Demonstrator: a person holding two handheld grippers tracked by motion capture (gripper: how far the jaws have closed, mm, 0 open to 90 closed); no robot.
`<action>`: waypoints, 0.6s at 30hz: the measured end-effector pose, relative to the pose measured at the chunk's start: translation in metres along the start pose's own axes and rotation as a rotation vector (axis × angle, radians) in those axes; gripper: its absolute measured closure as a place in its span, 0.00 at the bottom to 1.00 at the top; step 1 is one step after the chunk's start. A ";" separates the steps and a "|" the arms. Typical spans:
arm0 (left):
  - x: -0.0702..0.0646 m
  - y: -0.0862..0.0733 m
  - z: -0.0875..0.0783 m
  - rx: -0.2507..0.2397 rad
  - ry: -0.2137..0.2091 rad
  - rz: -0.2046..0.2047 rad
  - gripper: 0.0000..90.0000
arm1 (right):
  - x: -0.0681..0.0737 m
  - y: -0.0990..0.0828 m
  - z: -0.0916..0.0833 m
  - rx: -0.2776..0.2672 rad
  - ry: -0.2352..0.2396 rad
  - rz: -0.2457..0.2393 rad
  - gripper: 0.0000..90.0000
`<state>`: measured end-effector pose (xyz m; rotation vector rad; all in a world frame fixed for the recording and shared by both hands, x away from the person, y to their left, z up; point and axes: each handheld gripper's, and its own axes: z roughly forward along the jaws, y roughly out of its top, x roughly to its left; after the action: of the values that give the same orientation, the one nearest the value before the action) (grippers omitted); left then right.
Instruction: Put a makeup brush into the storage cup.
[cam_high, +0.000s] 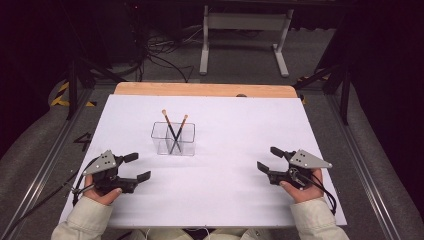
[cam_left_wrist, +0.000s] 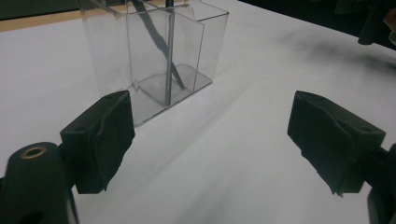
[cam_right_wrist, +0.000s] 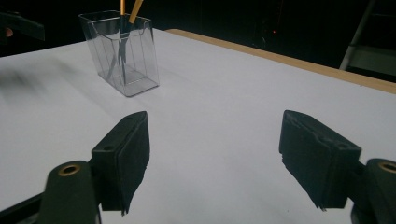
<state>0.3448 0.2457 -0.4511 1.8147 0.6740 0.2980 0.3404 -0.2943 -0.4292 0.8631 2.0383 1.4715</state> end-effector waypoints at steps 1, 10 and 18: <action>0.000 -0.002 0.001 -0.009 0.000 -0.001 0.17 | 0.000 -0.002 0.000 0.002 0.001 -0.001 0.28; 0.006 -0.011 0.005 -0.013 0.013 -0.018 0.17 | 0.004 -0.020 0.004 0.036 -0.029 -0.034 0.26; 0.006 -0.014 0.009 0.006 0.016 -0.021 0.16 | 0.004 -0.024 0.006 0.041 -0.029 -0.023 0.26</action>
<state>0.3497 0.2449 -0.4677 1.8115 0.7051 0.2973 0.3368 -0.2927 -0.4544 0.8694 2.0571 1.4007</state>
